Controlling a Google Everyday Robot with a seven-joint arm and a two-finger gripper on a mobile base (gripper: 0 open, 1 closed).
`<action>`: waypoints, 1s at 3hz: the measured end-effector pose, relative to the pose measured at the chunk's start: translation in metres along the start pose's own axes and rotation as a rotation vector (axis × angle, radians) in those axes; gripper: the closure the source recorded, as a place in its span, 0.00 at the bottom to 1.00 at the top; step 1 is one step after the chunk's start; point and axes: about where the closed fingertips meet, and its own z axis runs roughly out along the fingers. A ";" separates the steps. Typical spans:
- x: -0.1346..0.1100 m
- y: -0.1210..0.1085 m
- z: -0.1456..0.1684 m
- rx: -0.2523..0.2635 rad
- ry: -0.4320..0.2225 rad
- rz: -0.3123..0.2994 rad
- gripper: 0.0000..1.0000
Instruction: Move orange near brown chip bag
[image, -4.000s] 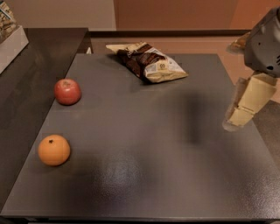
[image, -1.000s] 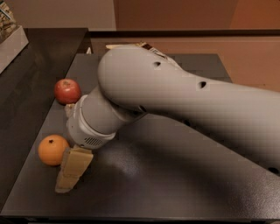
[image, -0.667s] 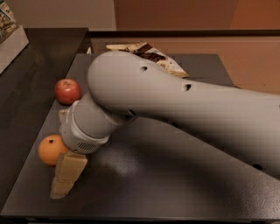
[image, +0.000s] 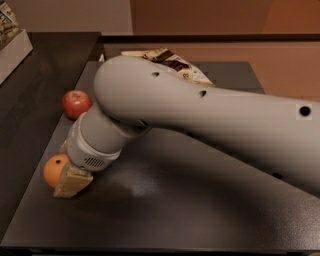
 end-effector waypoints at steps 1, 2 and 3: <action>0.009 -0.013 -0.012 0.027 -0.003 0.032 0.64; 0.029 -0.040 -0.039 0.093 -0.009 0.111 0.87; 0.068 -0.076 -0.071 0.170 0.015 0.226 1.00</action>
Offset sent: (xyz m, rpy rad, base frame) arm 0.0926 -0.0909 0.0274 0.0579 0.0226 -0.2964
